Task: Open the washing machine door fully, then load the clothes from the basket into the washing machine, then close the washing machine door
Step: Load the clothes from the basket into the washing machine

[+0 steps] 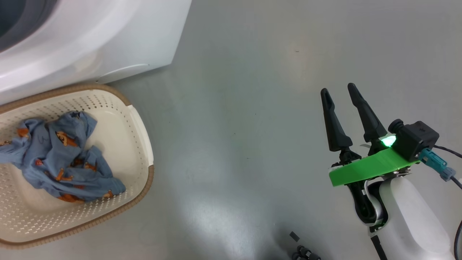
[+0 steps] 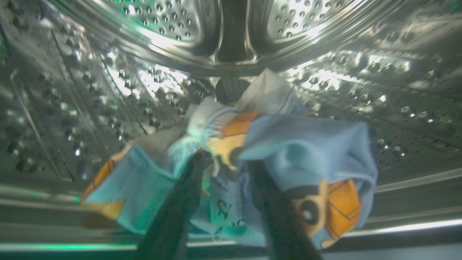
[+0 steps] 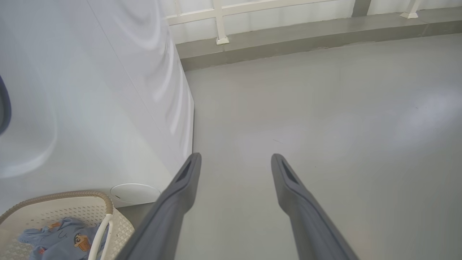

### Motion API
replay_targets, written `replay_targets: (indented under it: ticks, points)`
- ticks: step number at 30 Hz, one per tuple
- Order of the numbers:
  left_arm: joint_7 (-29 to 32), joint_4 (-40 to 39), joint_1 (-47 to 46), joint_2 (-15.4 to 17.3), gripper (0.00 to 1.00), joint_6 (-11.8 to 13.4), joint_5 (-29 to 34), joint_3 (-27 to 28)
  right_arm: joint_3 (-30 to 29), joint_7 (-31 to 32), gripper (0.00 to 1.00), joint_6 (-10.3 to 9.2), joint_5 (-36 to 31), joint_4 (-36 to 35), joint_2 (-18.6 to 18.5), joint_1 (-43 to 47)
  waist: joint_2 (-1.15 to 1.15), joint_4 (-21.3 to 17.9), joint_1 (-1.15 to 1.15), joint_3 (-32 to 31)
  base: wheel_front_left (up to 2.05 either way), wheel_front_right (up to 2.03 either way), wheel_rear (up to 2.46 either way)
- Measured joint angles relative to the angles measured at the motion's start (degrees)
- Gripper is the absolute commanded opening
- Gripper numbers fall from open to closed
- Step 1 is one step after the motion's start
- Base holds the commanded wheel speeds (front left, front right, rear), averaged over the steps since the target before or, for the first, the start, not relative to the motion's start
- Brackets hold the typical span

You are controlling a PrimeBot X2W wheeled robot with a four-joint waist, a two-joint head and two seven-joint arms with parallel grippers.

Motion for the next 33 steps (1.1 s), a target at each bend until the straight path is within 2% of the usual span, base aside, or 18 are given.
replay_targets:
  ticks: [2,10,16,24,33]
  points:
    - [2.43,0.51,0.35,-0.22,1.00,-0.01,-0.52,-0.05,-0.04,0.00,1.00,0.00,-0.12,0.05,0.41,0.01,0.00,-0.07,0.00,-0.28,0.00,0.00,0.00]
    - [1.29,0.51,3.19,-3.35,1.00,-0.63,-3.16,0.31,-0.37,0.00,1.00,0.00,-0.10,0.81,-0.40,-0.07,0.00,1.94,0.00,-2.51,0.00,0.00,0.00]
    - [-5.75,-1.80,8.71,-4.95,1.00,-1.24,-4.60,0.52,0.03,0.00,1.00,0.00,0.01,1.93,-0.77,-0.14,0.00,3.86,0.00,-5.15,0.00,0.00,0.00]
    - [-15.18,-8.89,21.22,-8.92,1.00,-1.37,-9.99,-1.56,0.33,0.00,1.00,0.00,0.65,3.80,-2.79,-0.13,0.00,6.03,0.00,-10.71,0.00,0.00,0.00]
    - [-20.28,-16.95,34.18,-8.77,1.00,-1.52,-10.88,-6.90,1.53,0.00,1.00,0.00,1.92,5.94,-4.69,1.51,0.00,8.01,0.00,-18.65,0.00,0.00,0.00]
